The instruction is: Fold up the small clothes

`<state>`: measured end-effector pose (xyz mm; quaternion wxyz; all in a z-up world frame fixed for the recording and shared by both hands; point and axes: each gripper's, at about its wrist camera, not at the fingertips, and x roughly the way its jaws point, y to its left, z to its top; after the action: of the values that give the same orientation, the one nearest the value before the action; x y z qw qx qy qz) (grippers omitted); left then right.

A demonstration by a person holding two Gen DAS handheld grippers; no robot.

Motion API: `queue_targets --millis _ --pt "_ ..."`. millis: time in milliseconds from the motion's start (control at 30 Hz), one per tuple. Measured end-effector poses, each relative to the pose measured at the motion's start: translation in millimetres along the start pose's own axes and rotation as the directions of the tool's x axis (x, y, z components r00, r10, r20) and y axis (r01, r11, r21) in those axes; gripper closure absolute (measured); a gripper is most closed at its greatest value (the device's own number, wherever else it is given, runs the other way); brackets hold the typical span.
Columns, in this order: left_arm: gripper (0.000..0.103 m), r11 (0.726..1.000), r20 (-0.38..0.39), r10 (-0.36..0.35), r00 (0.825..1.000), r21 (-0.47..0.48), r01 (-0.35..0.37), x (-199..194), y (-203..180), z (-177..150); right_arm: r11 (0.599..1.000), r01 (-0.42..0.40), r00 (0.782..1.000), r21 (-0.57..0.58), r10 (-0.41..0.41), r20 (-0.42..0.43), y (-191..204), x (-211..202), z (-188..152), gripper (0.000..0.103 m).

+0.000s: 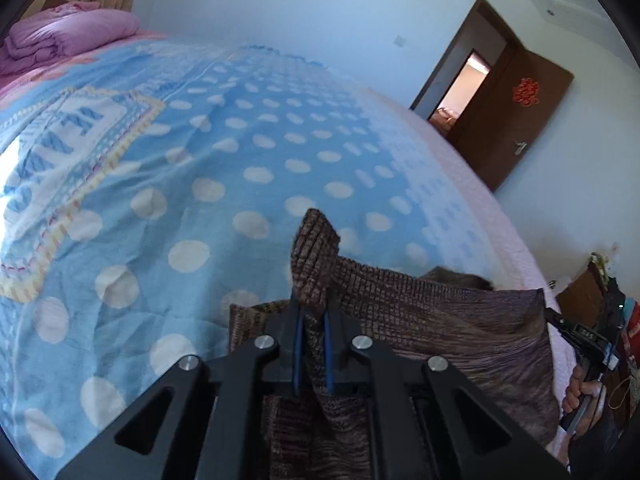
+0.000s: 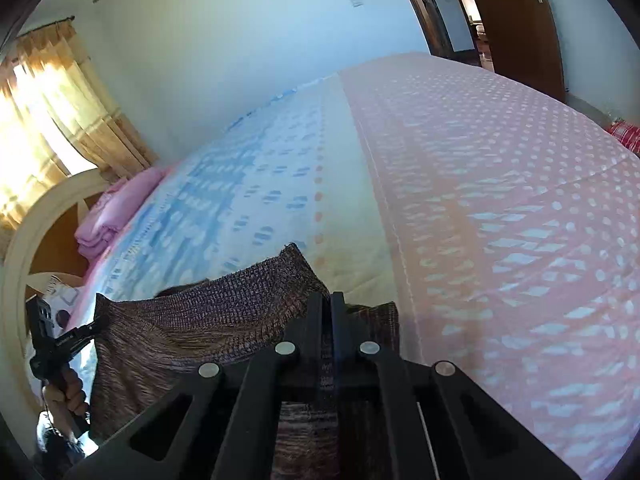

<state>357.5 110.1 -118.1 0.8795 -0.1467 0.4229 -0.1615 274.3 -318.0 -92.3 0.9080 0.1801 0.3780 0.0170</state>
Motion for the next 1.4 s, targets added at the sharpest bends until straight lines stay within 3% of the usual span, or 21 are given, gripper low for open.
queue_targets --millis 33,133,167,200,233,300,400,500,533,600,633,800,833,900,933,967,1067,1167,1200,1267,1400 --pt "0.09 1.0 -0.042 0.023 0.999 -0.012 -0.024 12 4 -4 0.999 0.034 0.999 -0.003 -0.034 -0.03 -2 11 -3 0.099" --pt "0.078 0.998 -0.024 0.004 1.0 -0.064 -0.005 5 15 -4 0.996 0.086 0.995 0.027 -0.084 -0.05 -12 15 -1 0.099" --pt "0.076 0.998 -0.028 0.011 1.0 -0.064 -0.013 5 17 -5 0.988 0.152 0.987 0.03 -0.151 -0.053 -14 11 2 0.097" --pt "0.077 0.998 -0.029 0.007 1.0 -0.066 -0.009 4 17 -6 0.965 0.263 0.965 0.02 -0.262 -0.034 -15 3 6 0.097" --pt "0.077 0.998 -0.028 0.011 1.0 -0.06 -0.012 3 15 -7 0.953 0.304 0.953 0.003 -0.304 0.003 -12 -7 9 0.097" --pt "0.071 0.999 -0.026 0.026 0.999 -0.03 -0.027 2 9 -8 0.969 0.233 0.971 -0.077 -0.228 0.07 4 -24 19 0.097" --pt "0.068 0.997 -0.027 0.071 0.997 0.01 -0.071 2 1 -5 0.972 0.095 0.995 -0.213 -0.097 0.0 42 -26 28 0.097" --pt "0.067 0.992 0.031 0.12 0.992 0.046 -0.121 -9 -14 -1 0.939 0.076 0.993 -0.334 -0.102 -0.06 75 -12 29 0.093" --pt "0.064 0.992 0.046 0.116 0.992 0.053 -0.118 -16 -18 -1 0.924 0.068 0.992 -0.376 -0.103 -0.073 83 -6 27 0.084" --pt "0.045 0.991 0.079 0.108 0.991 0.067 -0.114 -34 -29 -6 0.894 0.05 0.987 -0.445 -0.112 -0.114 93 7 20 0.065" --pt "0.042 0.991 0.097 0.104 0.99 0.071 -0.111 -40 -34 -9 0.876 0.049 0.979 -0.479 -0.136 -0.149 97 18 15 0.055" --pt "0.034 0.991 0.073 0.094 0.993 0.085 -0.1 -27 -38 -34 0.828 0.092 0.939 -0.553 -0.256 -0.228 92 44 -11 0.054" --pt "0.034 0.992 0.038 0.099 0.994 0.072 -0.101 -18 -36 -39 0.821 0.09 0.945 -0.564 -0.249 -0.212 91 41 -13 0.055" --pt "0.034 0.991 0.012 0.117 0.993 0.063 -0.118 -4 -34 -47 0.801 0.076 0.95 -0.594 -0.238 -0.2 93 38 -17 0.07" --pt "0.031 0.988 0.032 0.12 0.992 0.093 -0.123 -8 -40 -45 0.802 0.077 0.951 -0.592 -0.238 -0.198 93 36 -16 0.087" --pt "0.022 0.985 0.038 0.12 0.992 0.117 -0.123 -8 -44 -47 0.817 0.075 0.952 -0.572 -0.229 -0.202 91 34 -12 0.093" --pt "0.018 0.98 0.007 0.14 0.99 0.142 -0.14 1 -48 -47 0.888 0.066 0.979 -0.455 -0.145 -0.142 82 18 5 0.096" --pt "0.017 0.982 0.006 0.13 0.992 0.135 -0.129 2 -46 -48 0.977 0.065 0.997 -0.204 -0.073 -0.034 46 1 26 0.095" --pt "0.017 0.983 0.004 0.128 0.992 0.133 -0.128 2 -46 -48 0.988 0.11 0.994 -0.109 -0.111 -0.003 28 -2 30 0.095" --pt "0.017 0.982 0.003 0.135 0.991 0.135 -0.134 3 -47 -48 0.972 0.217 0.976 -0.088 -0.217 0.008 14 -3 29 0.089" --pt "0.012 0.979 -0.003 0.141 0.99 0.15 -0.139 4 -50 -49 0.971 0.197 0.98 -0.132 -0.2 -0.008 14 -15 22 0.088"
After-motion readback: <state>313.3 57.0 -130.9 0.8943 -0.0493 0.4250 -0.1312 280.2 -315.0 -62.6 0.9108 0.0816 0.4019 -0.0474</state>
